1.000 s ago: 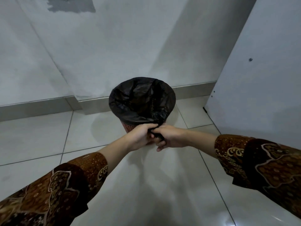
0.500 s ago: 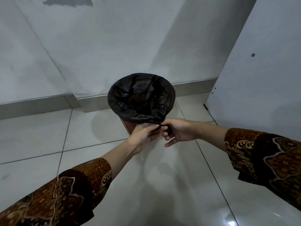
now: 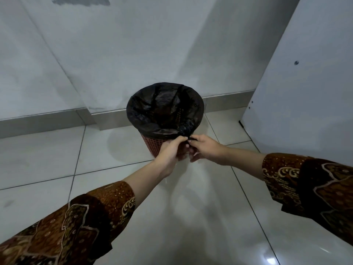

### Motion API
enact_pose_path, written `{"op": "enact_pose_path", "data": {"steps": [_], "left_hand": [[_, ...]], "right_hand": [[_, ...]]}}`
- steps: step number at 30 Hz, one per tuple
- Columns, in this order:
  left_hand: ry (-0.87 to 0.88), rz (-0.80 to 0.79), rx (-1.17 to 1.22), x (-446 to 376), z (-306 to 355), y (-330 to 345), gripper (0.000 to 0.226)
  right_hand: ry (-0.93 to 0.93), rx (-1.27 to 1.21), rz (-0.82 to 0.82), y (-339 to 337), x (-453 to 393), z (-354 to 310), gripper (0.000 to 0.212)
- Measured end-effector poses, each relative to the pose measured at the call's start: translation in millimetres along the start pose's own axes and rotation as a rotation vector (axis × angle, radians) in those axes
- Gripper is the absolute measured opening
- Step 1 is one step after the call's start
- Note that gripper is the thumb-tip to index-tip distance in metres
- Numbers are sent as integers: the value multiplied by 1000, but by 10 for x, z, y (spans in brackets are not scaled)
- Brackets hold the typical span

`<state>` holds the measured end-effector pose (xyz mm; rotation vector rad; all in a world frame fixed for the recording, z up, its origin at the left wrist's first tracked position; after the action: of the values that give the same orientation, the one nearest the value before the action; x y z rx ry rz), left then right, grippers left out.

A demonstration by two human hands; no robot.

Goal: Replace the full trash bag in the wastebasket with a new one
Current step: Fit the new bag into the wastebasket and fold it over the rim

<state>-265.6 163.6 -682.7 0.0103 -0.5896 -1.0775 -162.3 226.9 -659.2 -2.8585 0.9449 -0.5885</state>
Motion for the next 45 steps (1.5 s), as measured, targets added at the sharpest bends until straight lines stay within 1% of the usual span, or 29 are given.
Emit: {"op": "enact_pose_path", "data": {"steps": [2, 3, 4, 6, 7, 8, 9, 10, 12, 13, 15, 17, 20, 22, 24, 26, 27, 29, 32, 34, 36, 38, 40, 43, 45], "left_hand": [[-62, -75, 6, 26, 21, 19, 25], [-63, -100, 16, 40, 36, 21, 24], [-51, -110, 11, 42, 42, 9, 23], [-8, -87, -50, 32, 36, -15, 22], [18, -51, -86, 22, 24, -23, 23], [43, -3, -105, 14, 13, -26, 25], [61, 41, -103, 10, 12, -16, 25], [72, 75, -90, -2, 12, -12, 21], [76, 102, -60, -30, 20, -9, 14], [77, 105, -55, -38, 26, -3, 10], [91, 105, -52, -45, 36, 4, 7], [93, 98, -51, -23, 58, 21, 8], [56, 47, -12, 32, 110, 48, 18], [60, 0, -45, 41, 89, 32, 21], [93, -11, -72, 42, 26, -4, 18], [113, 43, -75, 35, -5, -32, 14], [124, 69, -79, 26, -6, -38, 13], [147, 100, -65, 18, 10, -25, 14], [180, 178, -70, -5, 25, -12, 13], [187, 204, -78, -7, 33, 1, 16], [180, 210, -54, -15, 38, 17, 20], [164, 217, -45, 6, 42, 21, 23], [118, 174, -35, 32, 45, 30, 20], [42, 71, -30, 72, 51, 53, 26], [63, 42, -62, 73, 34, 46, 22]], "right_hand": [[179, -261, -98, 10, 15, -28, 31], [227, -326, -138, 13, 26, -44, 32], [260, -345, -165, 11, 43, -60, 34], [295, -308, -152, -2, 48, -62, 33], [280, -254, -112, -9, 45, -59, 30], [227, -167, -49, -11, 43, -42, 23], [150, -62, 19, -4, 41, -25, 12], [68, 50, 93, 11, 56, -8, 8], [-85, 262, 244, 37, 64, 62, 25], [-146, 316, 307, 50, 64, 77, 28], [-204, 318, 401, 47, 44, 68, 18], [-194, 285, 434, 14, -6, 48, 10], [-89, 162, 390, -16, -75, -7, 17], [72, 4, 268, -31, -84, -42, 28], [229, -135, 91, -37, -55, -70, 33], [321, -182, -39, -48, -15, -77, 35], [336, -167, -64, -48, 1, -84, 34], [300, -123, -19, -48, 2, -90, 28], [88, -45, 192, -34, -17, -52, 4], [-73, 99, 297, -32, -28, 1, 16], [-134, 115, 310, -23, -25, 17, 18], [-133, 54, 292, -24, -24, -3, 19], [-93, 7, 245, -10, -37, -46, 27], [53, -131, 162, 37, -61, -76, 36], [168, -212, 114, 47, -44, -100, 35]]}}
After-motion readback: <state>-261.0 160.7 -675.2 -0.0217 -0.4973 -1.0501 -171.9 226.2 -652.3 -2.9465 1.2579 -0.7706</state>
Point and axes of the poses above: each hand's wrist, its own x-axis away from the middle knuckle, its own y-axis out of the palm, z = x × y, the point moved 1 cm from there along -x, towards the middle knuckle
